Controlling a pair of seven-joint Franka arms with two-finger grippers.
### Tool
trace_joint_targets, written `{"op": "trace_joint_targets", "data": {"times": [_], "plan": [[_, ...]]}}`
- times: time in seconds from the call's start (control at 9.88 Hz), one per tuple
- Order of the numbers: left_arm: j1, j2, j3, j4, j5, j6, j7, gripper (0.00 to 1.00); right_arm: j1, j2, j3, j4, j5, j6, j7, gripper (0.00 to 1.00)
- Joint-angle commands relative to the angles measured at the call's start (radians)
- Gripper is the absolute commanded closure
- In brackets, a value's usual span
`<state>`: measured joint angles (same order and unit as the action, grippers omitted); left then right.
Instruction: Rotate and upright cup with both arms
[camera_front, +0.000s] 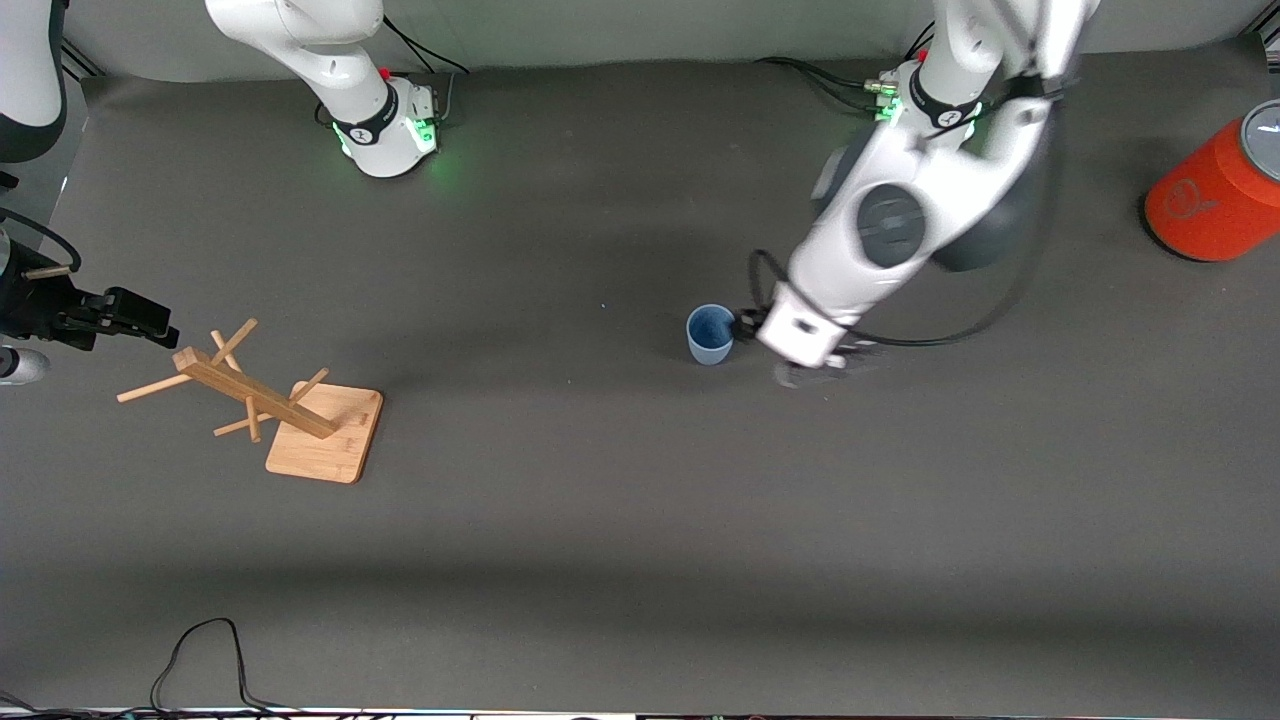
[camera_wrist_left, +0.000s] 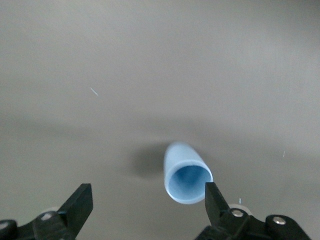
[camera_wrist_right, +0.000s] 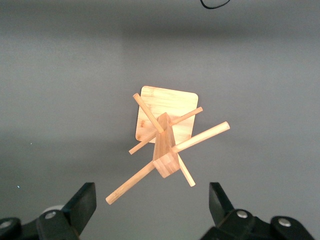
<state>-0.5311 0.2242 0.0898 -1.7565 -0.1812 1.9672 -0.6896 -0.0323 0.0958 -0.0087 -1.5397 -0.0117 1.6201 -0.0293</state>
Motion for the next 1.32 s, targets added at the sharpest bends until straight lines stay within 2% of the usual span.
{"op": "trace_joint_targets", "data": {"times": [0.0,0.2,0.4,0.71,0.91,1.21], "plan": [[0.173,-0.037,-0.008,0.081,0.086,-0.095,0.084,0.00,0.006,0.007,0.000,0.018,-0.004,0.000,0.022,0.00],[0.346,-0.036,-0.009,0.147,0.104,-0.197,0.361,0.00,0.006,0.005,0.001,0.018,-0.004,0.000,0.022,0.00],[0.443,-0.051,-0.007,0.158,0.147,-0.218,0.494,0.00,0.006,0.005,0.003,0.020,-0.005,-0.002,0.022,0.00],[0.465,-0.078,-0.007,0.157,0.190,-0.284,0.617,0.00,0.006,0.001,0.003,0.020,-0.004,-0.002,0.022,0.00],[0.465,-0.139,-0.008,0.134,0.198,-0.312,0.644,0.00,0.005,-0.004,-0.002,0.020,-0.005,-0.002,0.014,0.00],[0.484,-0.210,-0.008,0.071,0.184,-0.266,0.737,0.00,0.005,-0.007,-0.004,0.020,-0.011,-0.002,0.005,0.00]]}}
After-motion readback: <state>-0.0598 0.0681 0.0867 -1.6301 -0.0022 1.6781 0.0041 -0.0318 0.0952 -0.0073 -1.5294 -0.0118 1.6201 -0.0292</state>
